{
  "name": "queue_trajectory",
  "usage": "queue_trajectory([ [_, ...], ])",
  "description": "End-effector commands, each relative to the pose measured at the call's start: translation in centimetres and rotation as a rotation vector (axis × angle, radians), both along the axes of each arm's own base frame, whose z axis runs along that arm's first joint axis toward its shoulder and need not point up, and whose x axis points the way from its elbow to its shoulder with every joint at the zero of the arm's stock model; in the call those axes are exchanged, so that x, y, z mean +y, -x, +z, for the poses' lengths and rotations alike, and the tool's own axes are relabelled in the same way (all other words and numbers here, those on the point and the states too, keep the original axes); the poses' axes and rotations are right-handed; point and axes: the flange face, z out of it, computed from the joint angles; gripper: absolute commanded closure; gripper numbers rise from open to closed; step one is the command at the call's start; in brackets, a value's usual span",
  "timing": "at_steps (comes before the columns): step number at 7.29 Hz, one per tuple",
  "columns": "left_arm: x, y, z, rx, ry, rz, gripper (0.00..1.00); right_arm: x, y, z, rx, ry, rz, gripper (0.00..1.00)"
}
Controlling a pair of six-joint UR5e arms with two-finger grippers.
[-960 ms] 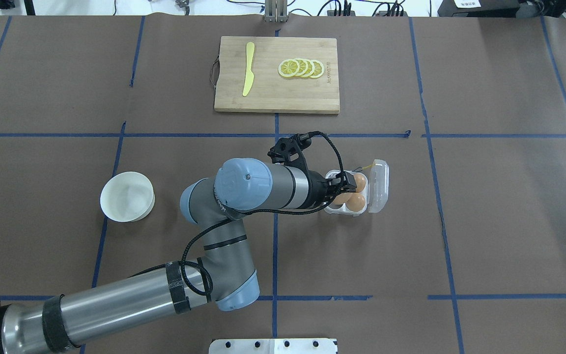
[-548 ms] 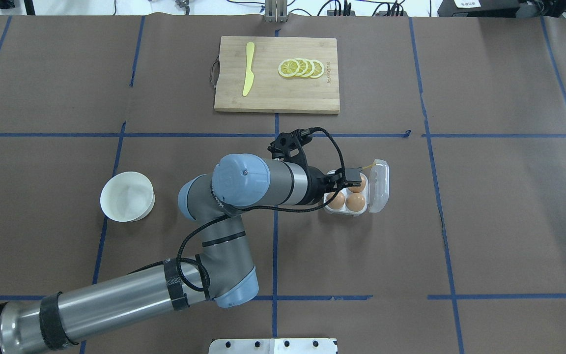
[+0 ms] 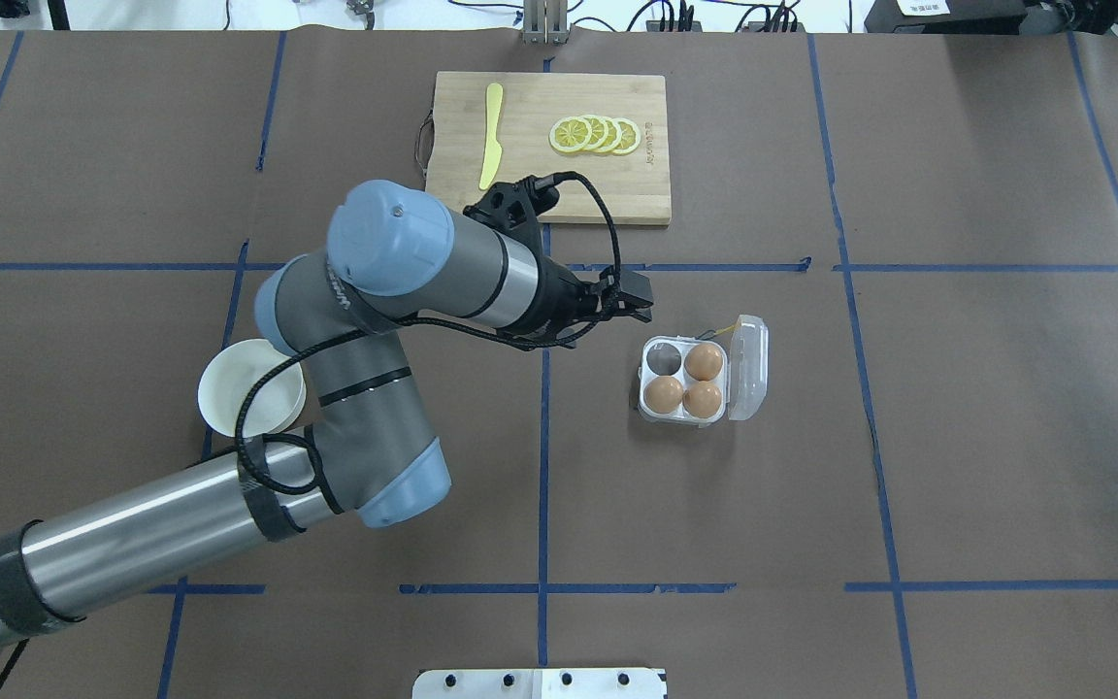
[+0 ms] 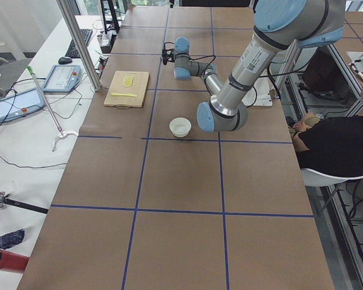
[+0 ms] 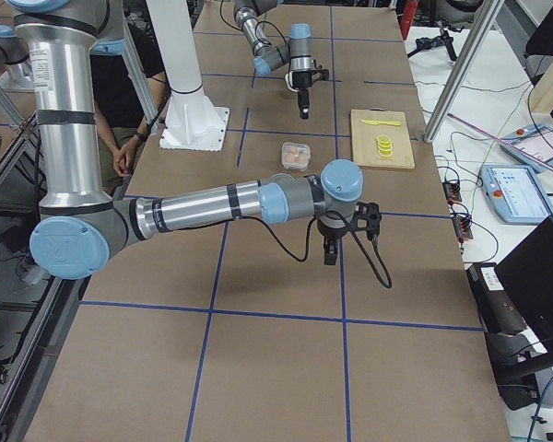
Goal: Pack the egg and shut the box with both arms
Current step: 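Withdraw the left arm from the box while the right arm reaches toward the lid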
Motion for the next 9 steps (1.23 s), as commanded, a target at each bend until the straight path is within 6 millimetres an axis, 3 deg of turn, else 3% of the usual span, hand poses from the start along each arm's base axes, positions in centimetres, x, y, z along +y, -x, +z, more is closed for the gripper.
queue_trajectory([
  [1,-0.8,9.2,0.2,-0.177,-0.057,-0.008,0.0,2.5,10.2,-4.1,-0.057,0.059,0.035,0.01],
  [2,-2.4,12.8,0.4,-0.236,-0.085,-0.038,0.0,4.3,14.3,-5.6,-0.141,0.077,0.081,0.14],
  [3,-2.8,16.0,2.4,-0.263,-0.107,-0.06,0.0,6.7,19.8,-6.8,-0.186,0.098,0.119,0.52],
  [4,-4.7,19.7,3.7,-0.281,-0.119,-0.109,0.01,8.3,24.3,-7.8,-0.177,0.072,0.101,0.94],
  [5,-6.5,22.9,5.0,-0.306,-0.167,-0.109,0.0,9.0,27.5,-9.6,-0.192,0.042,0.057,1.0],
  [7,-8.5,28.1,9.8,-0.394,-0.242,-0.121,0.0,10.4,33.0,-13.4,-0.23,0.009,-0.016,1.0],
  [8,-8.7,28.9,11.9,-0.429,-0.276,-0.101,0.0,11.1,36.0,-15.9,-0.245,0.0,-0.053,1.0],
  [9,-8.5,29.1,13.5,-0.457,-0.308,-0.074,0.0,9.4,39.0,-20.3,-0.242,-0.009,-0.05,1.0],
])
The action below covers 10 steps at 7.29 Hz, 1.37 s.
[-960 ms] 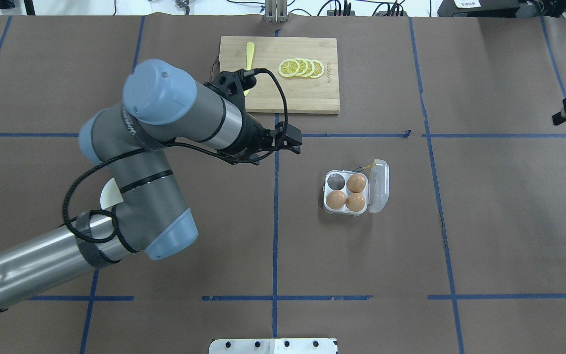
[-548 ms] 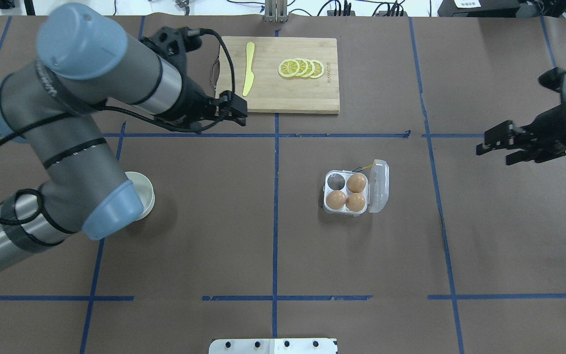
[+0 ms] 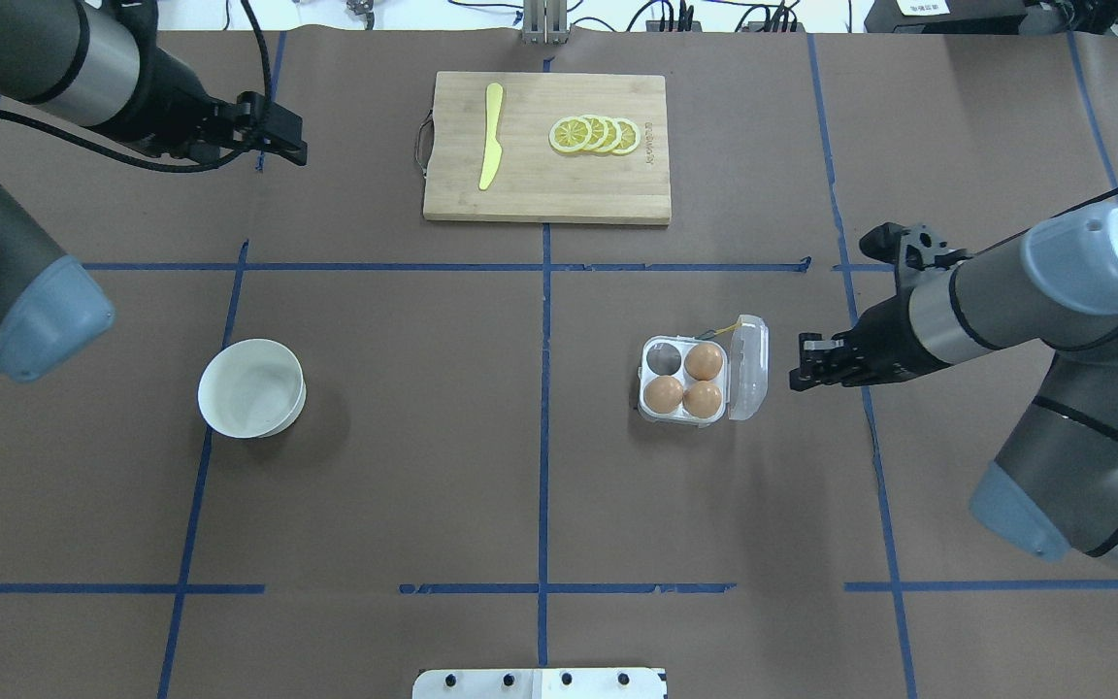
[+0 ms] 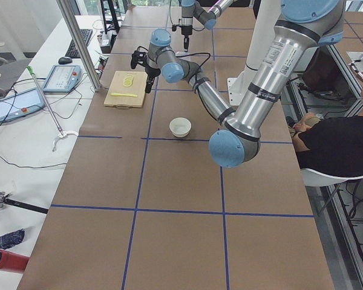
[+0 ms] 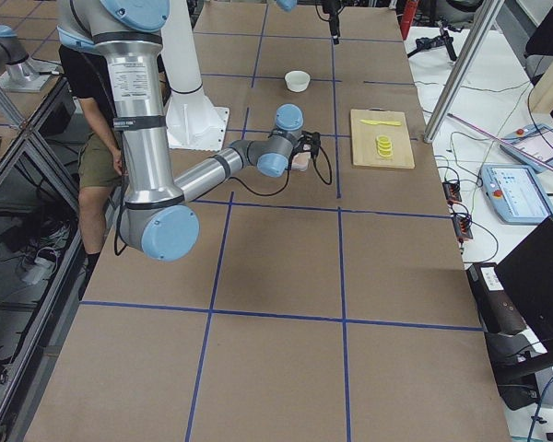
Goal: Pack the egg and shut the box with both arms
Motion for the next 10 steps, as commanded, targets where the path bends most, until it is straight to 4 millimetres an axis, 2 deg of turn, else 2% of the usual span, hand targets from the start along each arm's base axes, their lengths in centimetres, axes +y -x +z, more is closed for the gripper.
queue_trajectory([
  [1,0.0,1.5,3.4,-0.069,-0.056,0.048,0.0,-2.3,6.6,-8.0,0.012,-0.017,-0.001,1.0],
  [2,-0.4,2.5,4.6,-0.095,-0.072,0.054,0.0,-2.9,8.0,-9.8,0.003,-0.029,-0.001,1.0],
  [3,-0.3,3.7,6.9,-0.122,-0.084,0.082,0.0,-3.2,8.2,-11.2,-0.013,-0.04,0.003,1.0],
  [4,-0.9,6.1,9.5,-0.124,-0.08,0.136,0.0,-3.3,8.0,-11.9,-0.023,-0.033,0.012,0.6],
  [5,-0.9,10.7,13.5,-0.168,-0.101,0.159,0.0,-4.7,6.3,-12.3,-0.029,-0.031,0.049,0.01],
  [6,-0.3,14.6,17.3,-0.227,-0.129,0.182,0.0,-6.8,2.9,-11.6,0.0,-0.004,0.096,0.0],
  [7,-1.1,19.2,21.0,-0.279,-0.131,0.174,0.0,-8.5,-0.2,-11.1,0.088,0.045,0.12,0.0],
  [8,-2.0,22.6,23.5,-0.321,-0.149,0.183,0.0,-9.8,-4.3,-10.3,0.186,-0.01,0.102,0.0],
  [9,-2.4,25.3,25.0,-0.349,-0.161,0.184,0.0,-10.4,-8.7,-7.6,0.286,-0.087,0.04,0.0],
  [10,-2.5,27.0,26.7,-0.371,-0.17,0.202,0.0,-11.3,-14.1,-2.8,0.357,-0.159,-0.013,0.0],
])
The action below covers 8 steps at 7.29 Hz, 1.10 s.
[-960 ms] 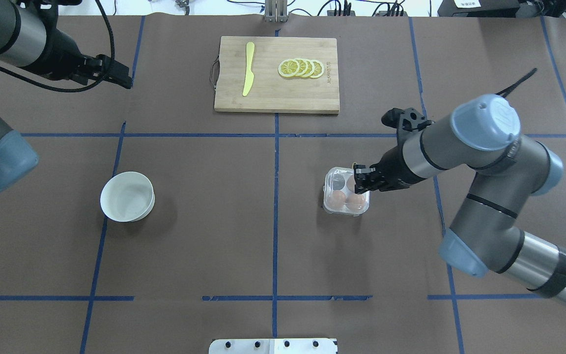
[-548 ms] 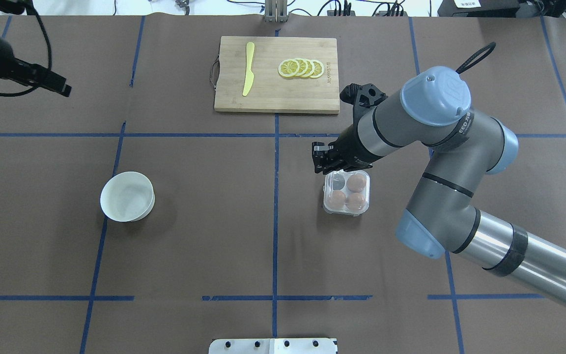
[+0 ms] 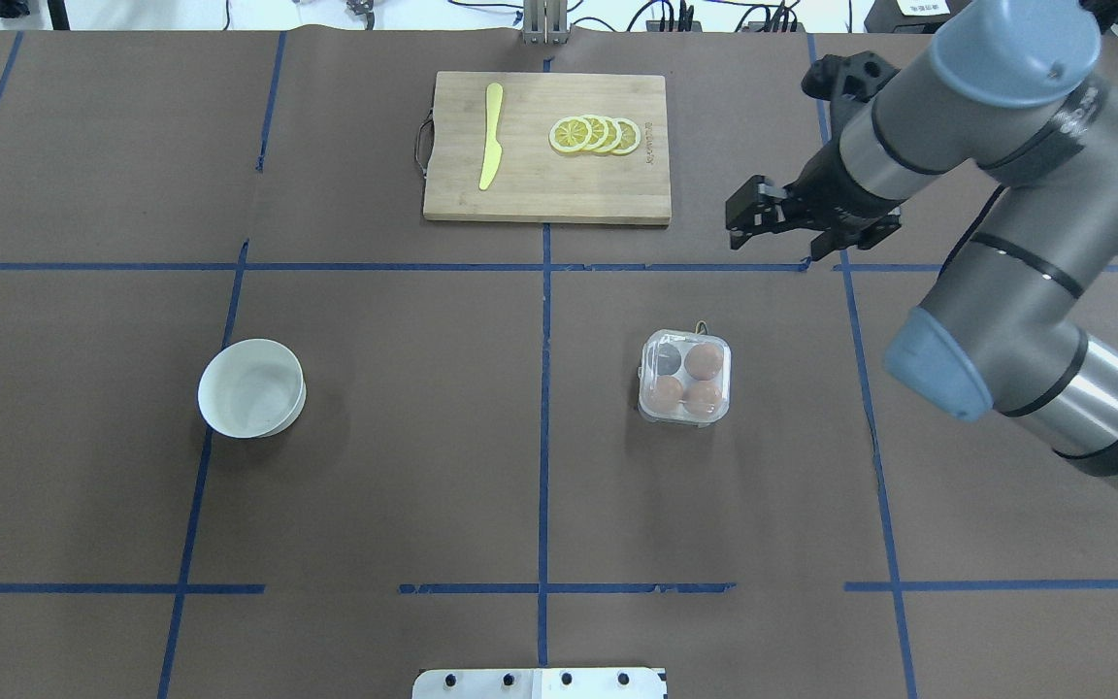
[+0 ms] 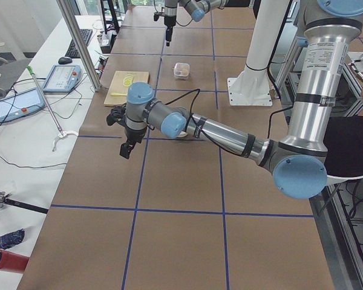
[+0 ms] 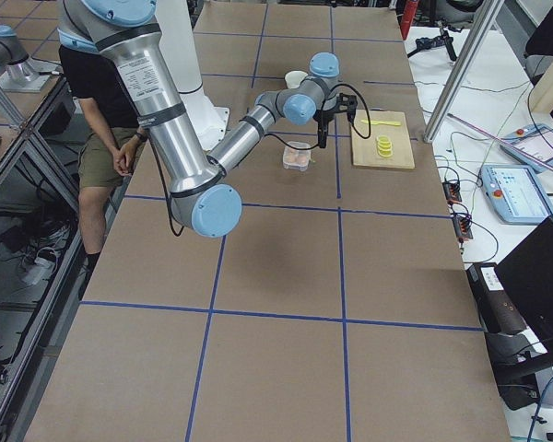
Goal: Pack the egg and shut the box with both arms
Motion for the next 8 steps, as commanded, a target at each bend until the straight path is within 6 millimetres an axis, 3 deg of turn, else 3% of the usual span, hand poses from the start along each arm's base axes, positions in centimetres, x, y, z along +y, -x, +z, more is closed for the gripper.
queue_trajectory([
  [1,1.3,5.0,4.9,-0.005,0.049,0.002,0.0,-0.9,-12.0,10.3,0.125,-0.063,-0.116,0.0],
  [3,5.3,7.3,7.6,0.046,0.094,-0.024,0.0,0.4,-24.4,21.2,0.088,-0.023,-0.149,0.0],
  [4,5.9,7.8,9.1,0.051,0.132,-0.044,0.0,1.3,-29.3,27.4,0.034,0.09,-0.093,0.0],
  [5,5.7,8.1,9.8,0.047,0.139,-0.047,0.0,1.1,-31.0,29.8,0.003,0.141,-0.064,0.0],
  [6,6.8,8.5,11.7,-0.01,0.158,-0.057,0.0,1.5,-31.5,30.7,0.017,0.153,-0.059,0.0],
  [7,7.2,8.7,12.0,-0.039,0.151,-0.066,0.0,1.1,-32.4,30.4,0.02,0.141,-0.038,0.0],
  [8,6.4,8.6,12.0,-0.045,0.164,-0.069,0.0,1.3,-33.0,31.7,0.092,0.123,-0.03,0.0],
])
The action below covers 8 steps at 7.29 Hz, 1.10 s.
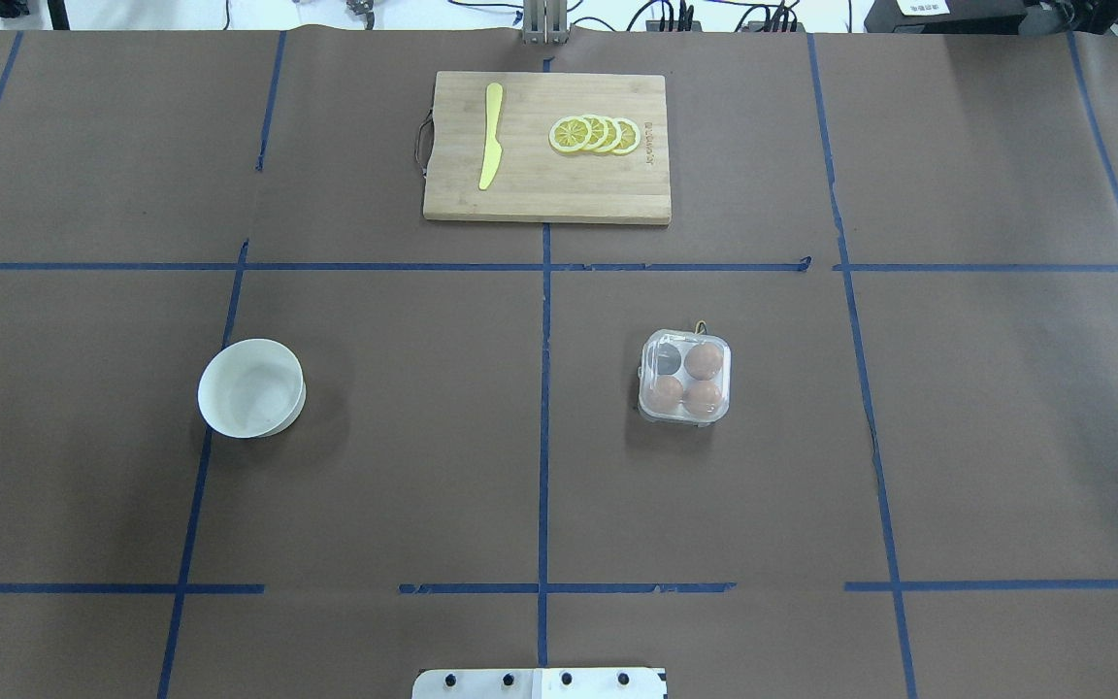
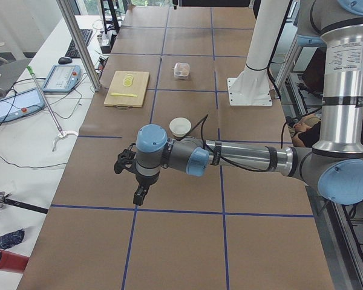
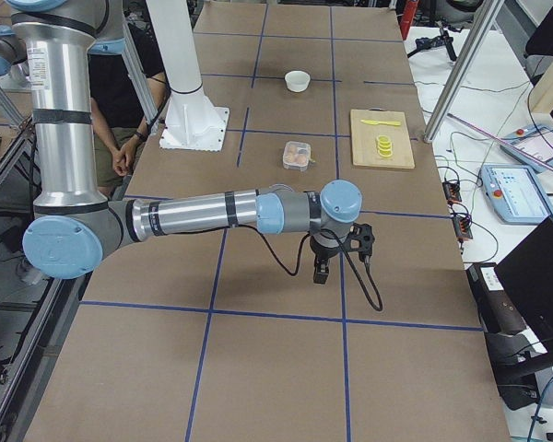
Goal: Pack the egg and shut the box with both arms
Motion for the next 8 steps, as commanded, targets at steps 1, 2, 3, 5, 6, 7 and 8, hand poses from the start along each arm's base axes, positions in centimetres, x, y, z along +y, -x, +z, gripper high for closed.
queue_trajectory([
  [1,0.0,0.0,2.8,-0.018,0.064,0.0,0.0,1.0,-1.7,4.7,0.145,-0.024,-0.004,0.0],
  [2,0.3,0.1,4.1,-0.018,0.091,0.001,0.0,1.4,-2.1,7.2,0.146,-0.04,-0.049,0.0],
  [3,0.3,0.0,4.0,-0.017,0.09,0.001,0.0,1.7,-2.8,8.9,0.14,-0.006,-0.038,0.0],
  [5,0.1,-0.1,4.0,-0.017,0.089,0.0,0.0,1.8,-4.1,8.6,0.075,0.007,0.006,0.0],
  [6,0.0,-0.1,3.9,-0.015,0.087,0.001,0.0,1.2,-5.0,7.2,0.05,-0.012,0.03,0.0],
  [7,0.0,-0.2,3.8,-0.015,0.084,0.002,0.0,0.9,-5.3,5.6,0.048,-0.02,0.05,0.0],
  [8,0.0,-0.2,3.8,-0.013,0.081,0.003,0.0,1.0,-5.3,3.5,0.057,-0.022,0.088,0.0],
])
